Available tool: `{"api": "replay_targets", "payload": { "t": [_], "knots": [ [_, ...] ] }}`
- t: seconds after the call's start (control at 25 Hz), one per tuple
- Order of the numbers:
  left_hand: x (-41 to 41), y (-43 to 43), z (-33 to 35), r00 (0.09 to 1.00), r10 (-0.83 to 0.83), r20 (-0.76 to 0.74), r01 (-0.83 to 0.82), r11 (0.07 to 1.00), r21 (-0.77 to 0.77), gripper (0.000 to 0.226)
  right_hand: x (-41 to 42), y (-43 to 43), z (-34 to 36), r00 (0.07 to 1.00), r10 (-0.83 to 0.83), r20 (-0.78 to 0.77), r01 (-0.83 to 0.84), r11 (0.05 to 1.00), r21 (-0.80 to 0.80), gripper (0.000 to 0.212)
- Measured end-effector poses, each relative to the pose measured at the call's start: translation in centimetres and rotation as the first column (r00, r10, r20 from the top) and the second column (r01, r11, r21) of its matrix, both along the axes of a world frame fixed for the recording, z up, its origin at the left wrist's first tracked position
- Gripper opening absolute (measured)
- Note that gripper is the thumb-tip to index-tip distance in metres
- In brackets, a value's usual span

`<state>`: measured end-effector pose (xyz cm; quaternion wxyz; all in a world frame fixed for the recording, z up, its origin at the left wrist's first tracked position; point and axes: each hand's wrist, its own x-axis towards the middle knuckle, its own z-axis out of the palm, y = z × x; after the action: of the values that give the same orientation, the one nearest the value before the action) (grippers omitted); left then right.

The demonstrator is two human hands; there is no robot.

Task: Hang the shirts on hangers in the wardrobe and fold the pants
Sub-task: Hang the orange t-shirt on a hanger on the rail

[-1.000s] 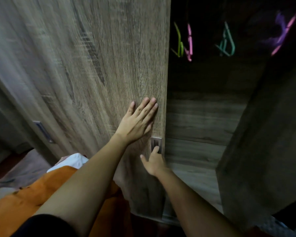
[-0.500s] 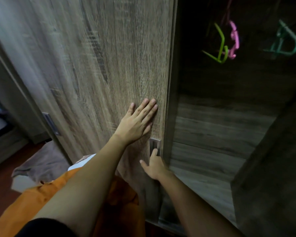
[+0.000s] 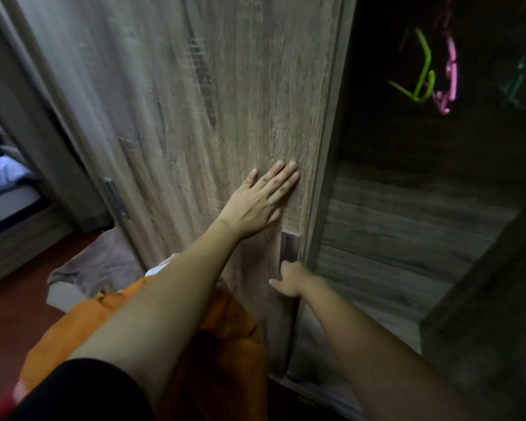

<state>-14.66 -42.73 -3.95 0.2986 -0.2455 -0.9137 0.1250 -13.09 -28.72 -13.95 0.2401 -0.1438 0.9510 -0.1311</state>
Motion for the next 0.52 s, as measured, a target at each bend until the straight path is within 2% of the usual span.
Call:
{"api": "replay_targets", "payload": {
  "t": [0.08,0.12,0.2,0.32,0.44,0.52],
  "knots": [
    [2.5,-0.7,0.7,0.984,0.079,0.161,-0.086,0.996,0.038,0.073,0.8,-0.1,1.2,0.986,0.150,0.067,-0.158,0.978,0.133,0.053],
    [4.1,-1.6,0.8,0.963,0.143,0.228,-0.162,0.984,0.068,0.073,1.4,-0.4,1.8,0.982,0.184,0.035,-0.187,0.975,0.120,0.047],
    [7.5,-3.9,0.8,0.915,0.271,0.298,-0.322,0.936,0.139,0.069,2.9,-1.7,3.0,0.977,0.185,-0.109,-0.187,0.982,-0.008,0.035],
    [12.7,-8.7,-0.1,0.820,0.347,0.455,-0.501,0.820,0.276,0.066,5.0,-4.8,4.3,0.937,0.185,-0.296,-0.257,0.940,-0.226,0.033],
    [18.4,-13.4,-2.4,0.704,0.385,0.597,-0.651,0.687,0.324,0.066,7.8,-8.7,4.1,0.932,0.223,-0.286,-0.321,0.875,-0.363,0.042],
    [21.9,-15.0,-4.6,0.608,0.396,0.688,-0.742,0.592,0.314,0.068,9.4,-11.0,3.3,0.922,0.277,-0.271,-0.361,0.868,-0.342,0.054]
  ]
}}
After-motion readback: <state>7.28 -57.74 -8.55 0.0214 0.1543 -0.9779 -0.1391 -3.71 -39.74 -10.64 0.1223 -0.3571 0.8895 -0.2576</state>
